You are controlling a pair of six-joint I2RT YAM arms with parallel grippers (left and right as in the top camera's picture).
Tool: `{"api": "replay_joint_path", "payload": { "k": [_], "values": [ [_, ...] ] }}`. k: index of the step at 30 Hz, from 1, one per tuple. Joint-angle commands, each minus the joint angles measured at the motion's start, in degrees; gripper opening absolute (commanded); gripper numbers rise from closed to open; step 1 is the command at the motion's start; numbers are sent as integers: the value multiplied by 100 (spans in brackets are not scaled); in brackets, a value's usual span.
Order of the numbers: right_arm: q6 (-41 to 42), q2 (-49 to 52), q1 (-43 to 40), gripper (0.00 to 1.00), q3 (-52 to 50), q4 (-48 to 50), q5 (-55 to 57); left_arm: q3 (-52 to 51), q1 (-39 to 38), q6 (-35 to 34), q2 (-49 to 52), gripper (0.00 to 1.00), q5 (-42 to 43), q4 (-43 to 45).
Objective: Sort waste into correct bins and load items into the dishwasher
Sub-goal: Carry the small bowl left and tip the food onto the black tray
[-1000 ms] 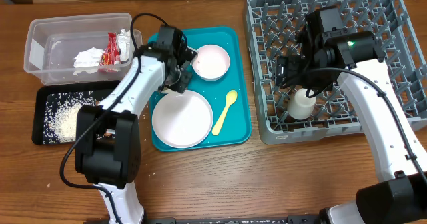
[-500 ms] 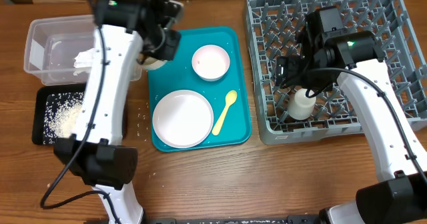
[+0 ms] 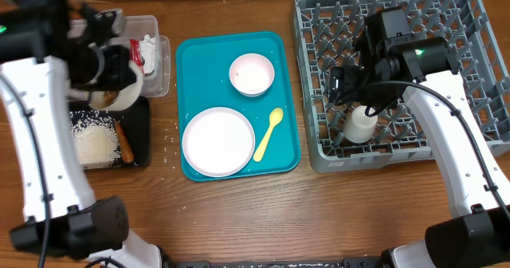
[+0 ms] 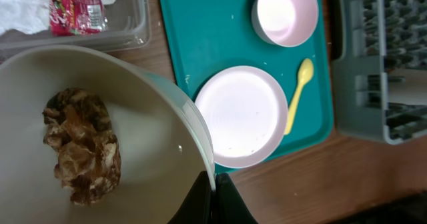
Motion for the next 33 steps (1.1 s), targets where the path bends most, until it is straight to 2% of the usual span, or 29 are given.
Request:
{"api": "replay_joint_path", "payload": {
  "k": [1, 8, 13, 21, 29, 33],
  "values": [
    [-2, -92, 2, 91, 109, 26, -35, -632, 772, 1196, -160, 4, 1720, 0],
    [0, -92, 2, 91, 109, 13, -37, -2326, 2343, 3021, -157, 4, 4186, 140],
    [2, -92, 2, 91, 109, 15, -39, -3543, 3209, 3746, -155, 4, 5289, 450],
    [0, -92, 2, 91, 109, 15, -37, -5270, 4033, 3753, 15, 4, 6894, 1908],
    [2, -92, 2, 91, 109, 15, -37, -5499, 4052, 3261, 501, 4, 6944, 2218],
    [2, -92, 2, 91, 109, 15, -37, -5497, 4052, 2697, 505, 4, 6946, 2312]
  ]
}}
